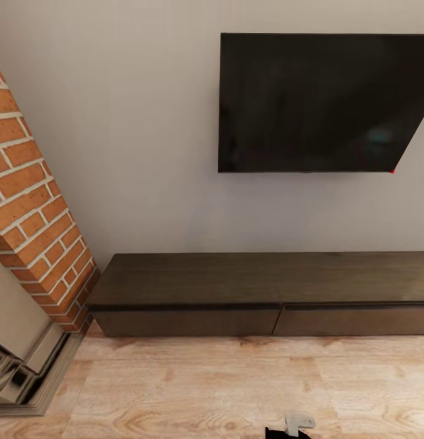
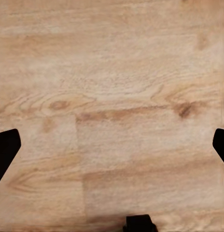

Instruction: Place each of the two pumpkins and all three candles from the living room inside a cabinet in the living room (use any cabinet), then make sure every cabinet is closed, and position the cauldron so it is next to a table in the living room.

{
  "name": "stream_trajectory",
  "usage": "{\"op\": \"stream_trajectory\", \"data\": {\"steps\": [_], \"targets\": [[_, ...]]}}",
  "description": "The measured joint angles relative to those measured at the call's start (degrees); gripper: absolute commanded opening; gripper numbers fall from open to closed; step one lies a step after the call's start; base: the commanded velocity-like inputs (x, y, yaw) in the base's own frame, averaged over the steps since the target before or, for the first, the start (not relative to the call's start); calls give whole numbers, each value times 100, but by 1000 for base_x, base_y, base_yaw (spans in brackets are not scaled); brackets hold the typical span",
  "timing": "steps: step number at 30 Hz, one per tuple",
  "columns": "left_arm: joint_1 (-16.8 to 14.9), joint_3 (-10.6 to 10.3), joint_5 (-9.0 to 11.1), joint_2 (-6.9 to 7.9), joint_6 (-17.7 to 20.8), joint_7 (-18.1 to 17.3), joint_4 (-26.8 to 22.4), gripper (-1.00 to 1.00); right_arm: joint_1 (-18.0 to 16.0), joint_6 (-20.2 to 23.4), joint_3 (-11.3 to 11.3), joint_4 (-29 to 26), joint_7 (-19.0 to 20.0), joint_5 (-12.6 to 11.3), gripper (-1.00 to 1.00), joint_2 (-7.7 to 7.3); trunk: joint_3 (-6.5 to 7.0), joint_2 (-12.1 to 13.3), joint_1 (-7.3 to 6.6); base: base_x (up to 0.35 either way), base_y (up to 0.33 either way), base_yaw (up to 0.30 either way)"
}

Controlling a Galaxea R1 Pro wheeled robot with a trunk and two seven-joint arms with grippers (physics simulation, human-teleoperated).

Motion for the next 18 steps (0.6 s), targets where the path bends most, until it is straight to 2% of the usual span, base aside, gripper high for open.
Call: {"op": "stream_trajectory", "data": {"steps": [5, 10, 18], "targets": [[19, -62, -1, 5, -163, -90, 342, 100, 209, -1, -2, 33, -73, -5, 100, -20, 90, 201, -110, 0, 0, 0], [82, -71, 34, 3, -525, -560, 779, 100, 414, -2, -9, 44, -286, -4, 100, -31, 180, 401, -220, 0, 0, 0], [445, -75, 42, -14, -719, -743, 900, 100, 783, 18, -17, 48, -459, -57, 100, -62, 323, 722, -395, 0, 0, 0]]}}
